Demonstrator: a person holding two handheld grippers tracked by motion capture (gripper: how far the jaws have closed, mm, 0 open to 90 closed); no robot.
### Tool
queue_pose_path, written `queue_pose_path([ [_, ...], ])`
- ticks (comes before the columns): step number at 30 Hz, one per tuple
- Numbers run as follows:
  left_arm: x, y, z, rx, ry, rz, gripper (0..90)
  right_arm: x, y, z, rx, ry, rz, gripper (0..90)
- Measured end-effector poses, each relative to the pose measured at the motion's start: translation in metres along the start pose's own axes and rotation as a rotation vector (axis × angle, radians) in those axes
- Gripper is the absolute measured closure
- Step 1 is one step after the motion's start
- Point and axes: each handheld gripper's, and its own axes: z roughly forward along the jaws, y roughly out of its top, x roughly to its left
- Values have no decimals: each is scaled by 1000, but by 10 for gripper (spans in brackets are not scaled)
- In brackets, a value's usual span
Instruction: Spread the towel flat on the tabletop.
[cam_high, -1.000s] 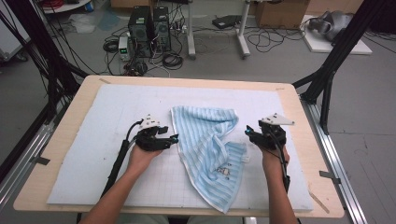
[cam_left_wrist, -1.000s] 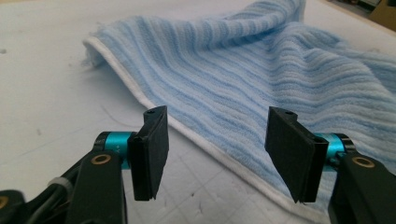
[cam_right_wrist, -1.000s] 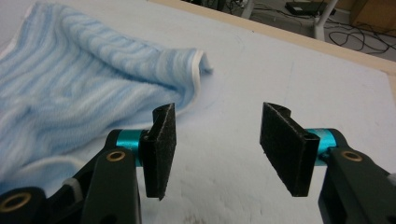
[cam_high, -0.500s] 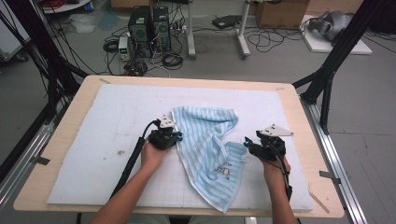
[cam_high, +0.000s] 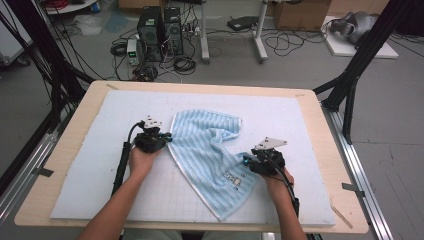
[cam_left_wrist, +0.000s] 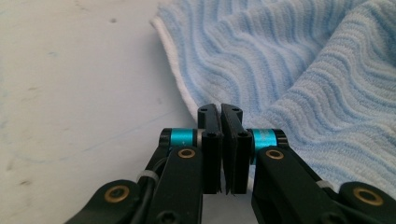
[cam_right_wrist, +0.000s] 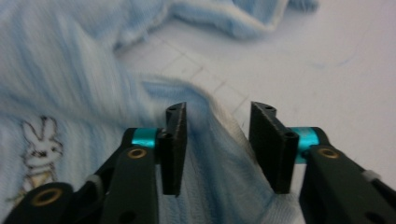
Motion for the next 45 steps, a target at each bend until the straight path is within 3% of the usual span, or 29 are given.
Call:
queue_pose_path([
  [3, 10, -2, -4, -7, 12, -12, 864, 0, -2, 1, 35, 36, 30, 784],
  [5, 15, -3, -6, -12, 21, -23, 864, 3, -3, -2, 46, 44, 24, 837],
  [10, 27, -6, -11, -30, 46, -40, 864, 11, -8, -12, 56, 100, 29, 851],
  [17, 43, -10, -9, -50, 61, -77, 864, 40, -28, -38, 59, 216, -13, 848],
  [19, 41, -11, -8, -56, 60, -75, 842, 45, -29, -43, 57, 240, -21, 785],
  [20, 40, -11, -8, -59, 65, -85, 747, 45, -27, -46, 45, 241, -11, 721],
  [22, 38, -11, -9, -62, 55, -117, 558, 41, -22, -49, -9, 230, 25, 636],
  [25, 37, -13, -15, -86, 44, -120, 491, 32, -9, -48, -100, 192, 84, 548],
  [30, 36, -14, -29, -131, 5, -145, 392, 18, 20, -25, -182, 114, 146, 433],
  [32, 34, -13, -35, -147, -10, -131, 375, 15, 33, -11, -174, 83, 154, 419],
  [36, 30, -18, -43, -165, -37, -127, 373, 11, 59, 17, -137, 77, 130, 427],
  [39, 26, -20, -46, -138, -45, -93, 370, 10, 73, 37, -112, 91, 133, 490],
  [42, 22, -19, -49, -142, -42, -64, 372, 16, 83, 57, -73, 104, 80, 544],
  [45, 19, -18, -51, -148, -54, -59, 375, 26, 92, 76, -26, 125, 16, 533],
])
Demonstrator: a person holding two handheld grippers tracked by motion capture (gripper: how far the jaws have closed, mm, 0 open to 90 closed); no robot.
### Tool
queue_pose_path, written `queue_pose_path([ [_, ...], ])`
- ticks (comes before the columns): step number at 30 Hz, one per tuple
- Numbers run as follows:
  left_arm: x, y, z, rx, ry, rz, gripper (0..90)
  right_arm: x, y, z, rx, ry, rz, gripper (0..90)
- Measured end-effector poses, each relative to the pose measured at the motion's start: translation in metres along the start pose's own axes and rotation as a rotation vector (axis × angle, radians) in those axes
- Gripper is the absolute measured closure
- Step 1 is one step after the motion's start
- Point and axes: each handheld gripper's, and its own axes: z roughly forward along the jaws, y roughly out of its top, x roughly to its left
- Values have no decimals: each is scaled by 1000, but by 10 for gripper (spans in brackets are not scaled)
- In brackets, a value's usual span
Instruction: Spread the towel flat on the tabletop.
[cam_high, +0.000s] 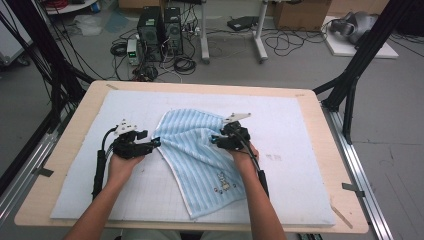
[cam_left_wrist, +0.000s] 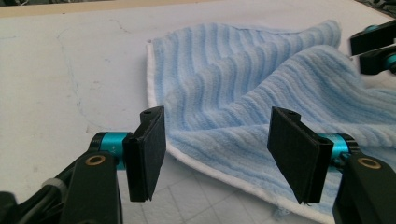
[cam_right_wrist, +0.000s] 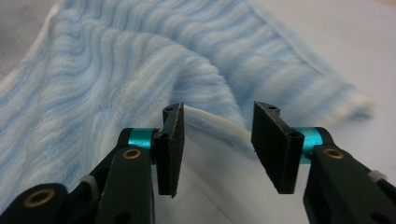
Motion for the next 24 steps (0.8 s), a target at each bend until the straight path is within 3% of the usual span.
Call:
queue_pose_path([
  [2, -2, 0, 0, 1, -9, 2, 375, 3, 2, 12, 47, -10, -41, 575],
  [4, -3, 0, 0, -2, -16, 3, 375, 4, 0, 18, 83, -15, -72, 705],
  [8, -5, -1, 0, 1, -26, 3, 390, -3, -3, 10, 102, -35, -70, 894],
  [10, -7, -1, 0, -5, -28, -2, 389, -11, -7, 2, 91, -68, -58, 895],
  [12, -8, -3, 0, -15, -32, -7, 397, -21, -12, -8, 74, -101, -15, 895],
  [14, -9, -6, 1, -8, -33, -7, 398, -32, -18, -17, 49, -99, 50, 894],
  [18, -9, -7, 1, -14, -30, -13, 396, -37, -19, -23, -25, -46, 153, 683],
  [20, -9, -7, 0, -17, -33, -16, 395, -33, -16, -20, -43, -34, 141, 585],
  [22, -8, -7, -1, -17, -31, -16, 392, -25, -13, -12, -39, -10, 98, 448],
  [24, -7, -8, -3, -15, -31, -16, 391, -20, -13, -3, 0, 8, 61, 430],
])
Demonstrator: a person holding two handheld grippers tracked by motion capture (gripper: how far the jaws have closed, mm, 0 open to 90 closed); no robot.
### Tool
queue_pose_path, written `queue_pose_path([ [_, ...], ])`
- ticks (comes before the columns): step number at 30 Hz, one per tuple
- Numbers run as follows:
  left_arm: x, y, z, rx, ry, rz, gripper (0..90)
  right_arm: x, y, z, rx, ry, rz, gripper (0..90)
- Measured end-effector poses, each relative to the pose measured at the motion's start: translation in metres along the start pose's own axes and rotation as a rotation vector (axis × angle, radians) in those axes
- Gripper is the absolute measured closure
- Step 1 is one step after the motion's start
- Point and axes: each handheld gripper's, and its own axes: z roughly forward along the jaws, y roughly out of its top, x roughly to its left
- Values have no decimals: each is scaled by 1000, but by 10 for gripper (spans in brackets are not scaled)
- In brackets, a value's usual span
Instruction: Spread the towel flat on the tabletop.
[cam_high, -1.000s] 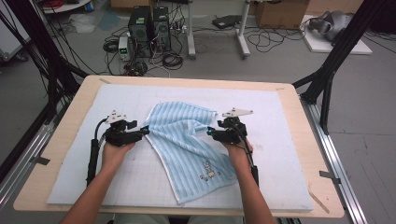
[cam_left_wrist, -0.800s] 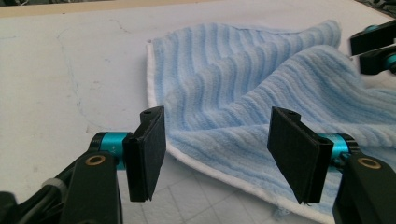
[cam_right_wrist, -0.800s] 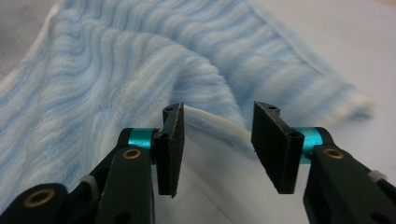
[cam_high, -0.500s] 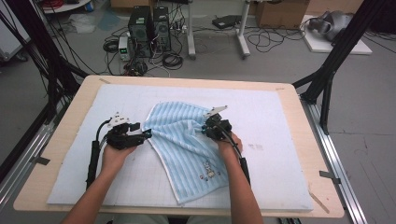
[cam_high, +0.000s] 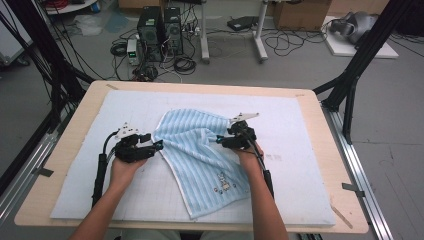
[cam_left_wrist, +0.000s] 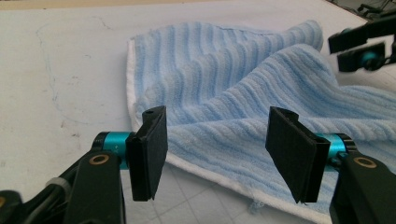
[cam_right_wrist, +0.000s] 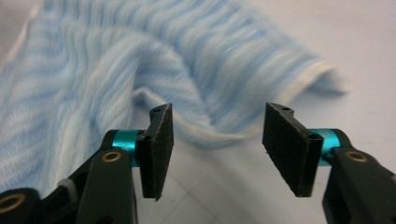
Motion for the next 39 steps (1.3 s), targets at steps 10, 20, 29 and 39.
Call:
queue_pose_path([
  [10, 0, -4, 2, 7, -4, -10, 393, 21, 3, 16, 93, -3, -250, 853],
  [20, -5, -4, 1, 13, -20, 2, 392, -25, -4, -18, 77, -311, -95, 854],
  [29, -18, -5, 6, 15, -94, 2, 390, -46, -13, -40, -11, -449, 70, 630],
  [39, -49, -3, 26, 23, -221, 15, 380, -26, -43, -91, -149, -322, 68, 415],
])
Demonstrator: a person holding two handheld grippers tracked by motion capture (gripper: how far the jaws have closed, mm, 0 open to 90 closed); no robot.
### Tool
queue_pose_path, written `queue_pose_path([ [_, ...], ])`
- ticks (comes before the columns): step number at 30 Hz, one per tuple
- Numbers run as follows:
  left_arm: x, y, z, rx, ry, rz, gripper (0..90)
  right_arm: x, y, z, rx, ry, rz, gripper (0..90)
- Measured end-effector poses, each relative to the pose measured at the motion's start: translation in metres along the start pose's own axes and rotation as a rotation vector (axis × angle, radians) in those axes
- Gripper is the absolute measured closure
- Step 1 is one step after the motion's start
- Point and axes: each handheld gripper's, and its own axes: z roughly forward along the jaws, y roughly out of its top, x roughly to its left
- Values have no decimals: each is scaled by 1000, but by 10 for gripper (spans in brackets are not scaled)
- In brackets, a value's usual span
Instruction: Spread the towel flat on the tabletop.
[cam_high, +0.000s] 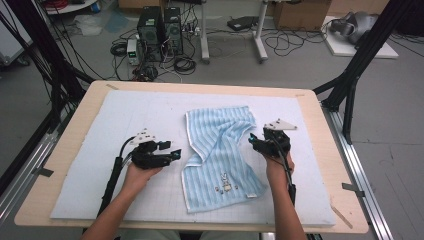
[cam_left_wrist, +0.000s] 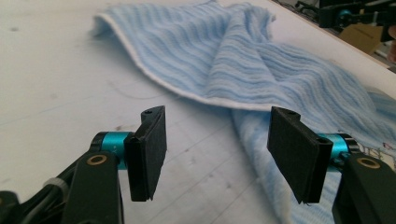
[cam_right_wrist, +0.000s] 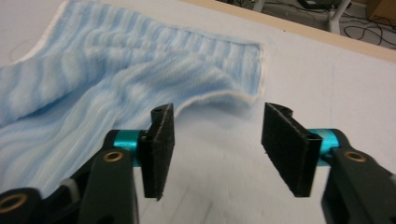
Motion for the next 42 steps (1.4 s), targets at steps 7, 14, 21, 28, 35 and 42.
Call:
queue_pose_path([
  [7, -25, 17, 39, 35, -28, 42, 363, -5, -36, -30, 8, 8, 16, 355],
  [14, -35, 17, 81, 193, 36, 107, 461, -1, -54, -41, 6, 37, -2, 359],
  [21, -18, 23, 73, 150, 101, 107, 829, 6, -55, -42, 7, 70, -16, 369],
  [28, 7, 25, 54, 112, 129, 40, 793, 28, -49, -28, 20, 199, -16, 457],
  [35, 24, 26, 38, 95, 181, 55, 851, 47, -49, -11, 139, 250, -96, 836],
  [42, 42, 25, 32, 88, 276, 53, 858, 45, -54, -25, 181, 265, -120, 891],
])
